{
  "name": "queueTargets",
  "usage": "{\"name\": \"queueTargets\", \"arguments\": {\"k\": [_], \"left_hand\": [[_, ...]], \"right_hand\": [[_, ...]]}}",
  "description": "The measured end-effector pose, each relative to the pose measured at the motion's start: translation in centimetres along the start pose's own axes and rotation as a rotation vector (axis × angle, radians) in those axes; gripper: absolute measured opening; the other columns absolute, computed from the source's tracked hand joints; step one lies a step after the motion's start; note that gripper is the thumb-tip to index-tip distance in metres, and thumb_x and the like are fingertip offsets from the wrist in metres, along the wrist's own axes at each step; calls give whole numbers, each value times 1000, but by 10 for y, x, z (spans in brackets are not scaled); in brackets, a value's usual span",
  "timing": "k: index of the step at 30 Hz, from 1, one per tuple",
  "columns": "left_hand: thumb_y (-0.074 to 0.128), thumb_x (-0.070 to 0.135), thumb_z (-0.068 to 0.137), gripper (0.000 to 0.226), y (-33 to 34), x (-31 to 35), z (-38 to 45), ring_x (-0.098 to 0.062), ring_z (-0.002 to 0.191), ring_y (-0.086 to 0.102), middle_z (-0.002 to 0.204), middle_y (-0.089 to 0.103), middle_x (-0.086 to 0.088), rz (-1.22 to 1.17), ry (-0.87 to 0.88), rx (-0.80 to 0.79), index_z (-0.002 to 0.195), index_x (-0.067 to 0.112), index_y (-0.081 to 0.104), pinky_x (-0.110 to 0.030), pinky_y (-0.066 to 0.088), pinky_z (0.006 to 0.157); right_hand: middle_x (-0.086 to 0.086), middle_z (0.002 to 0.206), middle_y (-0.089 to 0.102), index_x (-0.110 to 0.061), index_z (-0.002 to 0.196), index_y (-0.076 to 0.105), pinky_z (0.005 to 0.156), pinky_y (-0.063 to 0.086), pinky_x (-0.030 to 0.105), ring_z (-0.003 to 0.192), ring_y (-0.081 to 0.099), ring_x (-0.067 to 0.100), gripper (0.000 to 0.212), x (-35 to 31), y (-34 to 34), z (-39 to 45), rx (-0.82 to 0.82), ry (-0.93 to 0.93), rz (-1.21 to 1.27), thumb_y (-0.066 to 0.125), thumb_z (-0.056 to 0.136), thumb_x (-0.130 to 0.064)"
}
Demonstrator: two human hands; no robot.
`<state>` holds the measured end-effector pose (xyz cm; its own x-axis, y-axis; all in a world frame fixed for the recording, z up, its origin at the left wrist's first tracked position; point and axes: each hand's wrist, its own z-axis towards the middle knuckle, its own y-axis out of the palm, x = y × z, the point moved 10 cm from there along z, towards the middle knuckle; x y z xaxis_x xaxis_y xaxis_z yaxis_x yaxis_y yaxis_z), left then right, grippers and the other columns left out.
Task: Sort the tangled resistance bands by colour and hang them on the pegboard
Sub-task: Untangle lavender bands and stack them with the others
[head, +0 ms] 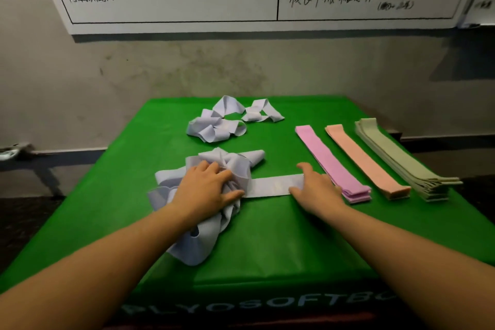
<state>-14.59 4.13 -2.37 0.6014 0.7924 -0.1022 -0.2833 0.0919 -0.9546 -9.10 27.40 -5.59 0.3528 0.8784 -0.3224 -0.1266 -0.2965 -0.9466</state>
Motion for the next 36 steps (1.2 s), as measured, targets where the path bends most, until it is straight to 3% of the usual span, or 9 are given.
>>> {"name": "queueTargets", "arguments": {"k": [2, 7, 11, 14, 18, 23, 29, 32, 36], "left_hand": [[36, 77, 85, 59, -2, -13, -1, -22, 105, 52, 116, 63, 3, 0, -59, 5, 116, 35, 63, -37, 43, 85], [45, 78, 83, 56, -1, -34, 3, -21, 111, 50, 118, 57, 2, -59, -142, 3, 113, 34, 61, -38, 43, 89], [51, 76, 82, 53, 0, -49, -1, -19, 108, 52, 117, 55, 4, -153, -215, -6, 118, 36, 56, -35, 47, 86], [52, 74, 84, 63, 4, -48, -5, -21, 114, 51, 125, 54, 1, -211, -234, -85, 134, 35, 48, -38, 50, 89], [49, 72, 86, 63, -3, -42, -5, -23, 121, 49, 133, 52, 0, -162, -228, -139, 138, 36, 43, -41, 51, 90], [56, 67, 86, 59, -17, -18, -5, -22, 126, 44, 141, 45, 4, -166, -187, -168, 136, 39, 46, -47, 40, 104], [61, 50, 86, 60, -27, 25, -10, -20, 142, 29, 154, 32, 4, -94, -95, -230, 142, 40, 41, -56, 17, 117], [58, 34, 92, 41, -52, 42, -12, -20, 133, 44, 144, 48, 2, -356, -131, -45, 132, 33, 54, -49, 30, 114], [50, 30, 102, 20, -91, 81, -28, -20, 105, 66, 122, 67, -3, -1274, -223, 21, 117, 23, 61, -40, 50, 96]], "right_hand": [[9, 140, 53, -19, 148, 34, 103, 44, 47, 128, 49, 34, 69, 6, 2, 6, -6, 52, 27, 63, 90, -42], [3, 112, 69, -26, 110, 72, 88, 48, 36, 111, 56, 30, 29, -5, -5, 8, 13, -35, -35, 57, 89, -40], [-1, 118, 54, -29, 99, 69, 93, 40, 39, 115, 45, 24, 27, -20, -25, -11, 106, -143, 128, 56, 84, -47], [5, 88, 58, -11, 87, 59, 71, 42, 33, 81, 50, 18, 24, -24, -46, -27, 88, -127, 632, 58, 85, -34], [7, 92, 52, -18, 84, 46, 73, 56, 40, 83, 51, 18, 12, -20, -72, -49, 71, 2, 1200, 53, 93, -16], [10, 97, 58, -18, 103, 49, 59, 45, 31, 77, 55, 19, 21, -35, -98, -76, 14, -44, 1249, 49, 92, -1], [5, 69, 63, -9, 97, 54, 57, 48, 28, 60, 58, 15, 9, -56, -125, -113, -141, -92, 1447, 48, 93, -3], [6, 69, 57, -11, 81, 51, 61, 42, 32, 61, 52, 17, 16, -57, -132, -134, -185, -102, 1347, 52, 97, -10], [-4, 57, 45, -18, 75, 53, 56, 28, 28, 52, 39, 11, 26, -60, -127, -152, -305, -187, 1141, 52, 100, -25]]}}
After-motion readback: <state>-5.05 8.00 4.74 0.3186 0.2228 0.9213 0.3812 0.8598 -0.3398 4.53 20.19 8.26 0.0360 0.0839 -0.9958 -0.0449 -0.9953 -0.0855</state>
